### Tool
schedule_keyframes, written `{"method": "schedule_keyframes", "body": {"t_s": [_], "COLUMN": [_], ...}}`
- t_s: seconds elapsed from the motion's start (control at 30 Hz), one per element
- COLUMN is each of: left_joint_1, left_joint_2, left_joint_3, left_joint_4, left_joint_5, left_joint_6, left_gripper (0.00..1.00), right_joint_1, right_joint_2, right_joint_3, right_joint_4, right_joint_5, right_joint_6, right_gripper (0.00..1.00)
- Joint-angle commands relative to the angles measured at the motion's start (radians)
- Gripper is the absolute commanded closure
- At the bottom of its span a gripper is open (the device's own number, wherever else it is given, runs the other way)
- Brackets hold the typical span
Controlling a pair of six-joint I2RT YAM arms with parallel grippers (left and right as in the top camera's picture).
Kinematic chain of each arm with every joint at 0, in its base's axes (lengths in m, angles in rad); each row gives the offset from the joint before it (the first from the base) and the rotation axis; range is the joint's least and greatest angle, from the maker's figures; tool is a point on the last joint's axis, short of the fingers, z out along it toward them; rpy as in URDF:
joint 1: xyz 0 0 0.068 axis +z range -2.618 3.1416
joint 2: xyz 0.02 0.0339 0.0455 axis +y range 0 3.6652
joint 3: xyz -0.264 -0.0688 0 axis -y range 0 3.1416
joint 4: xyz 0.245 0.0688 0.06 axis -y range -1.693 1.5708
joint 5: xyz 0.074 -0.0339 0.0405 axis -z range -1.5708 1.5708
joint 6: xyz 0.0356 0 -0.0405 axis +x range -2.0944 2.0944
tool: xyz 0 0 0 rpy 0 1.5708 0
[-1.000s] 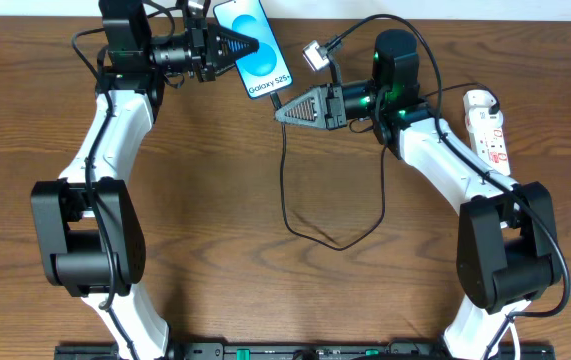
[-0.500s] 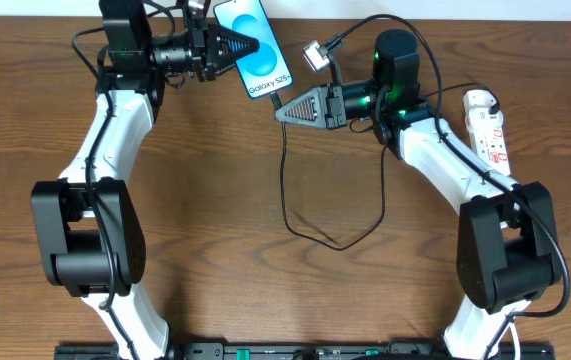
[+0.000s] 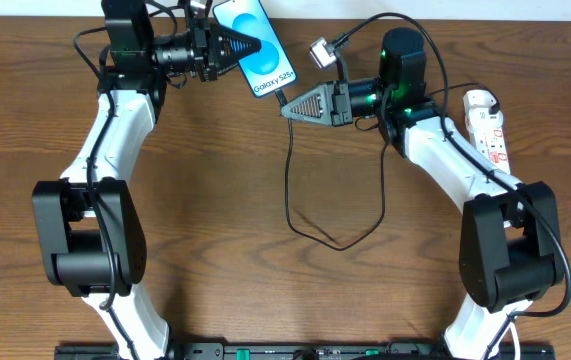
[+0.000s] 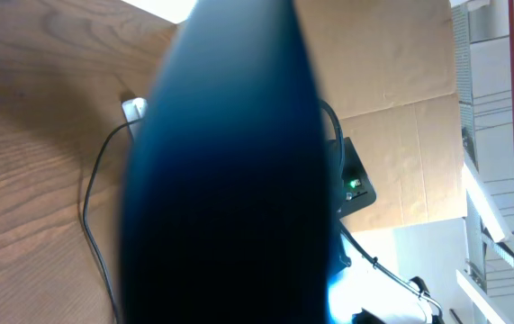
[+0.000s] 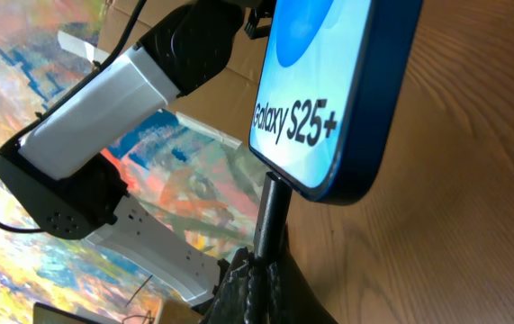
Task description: Plug charger to phone and switch on socket
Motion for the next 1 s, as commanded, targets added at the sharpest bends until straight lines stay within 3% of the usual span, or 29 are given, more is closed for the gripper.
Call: {"method": "schedule_keyframes", "body": {"t_s": [0.0,0.97], "left_joint_1": [-0.033,-0.033], "left_joint_2": [-0.008,-0.008], "left_joint_3": [0.012,0.012], "left_joint_4": [0.003,0.003], "left_joint_5": [0.096,0.096], "left_joint_6": [0.031,0.031], "left_gripper": [0.92,0.92], "right_joint_1": [-0.013,0.032], "right_joint_2": [-0.004,-0.004], "right_joint_3": [0.014,0.014], "right_joint_4": [0.016,0.015], "right_joint_5": [0.091,0.079], "right_joint_6": [-0.002,-0.001], "right_gripper": [0.99,0.99]}}
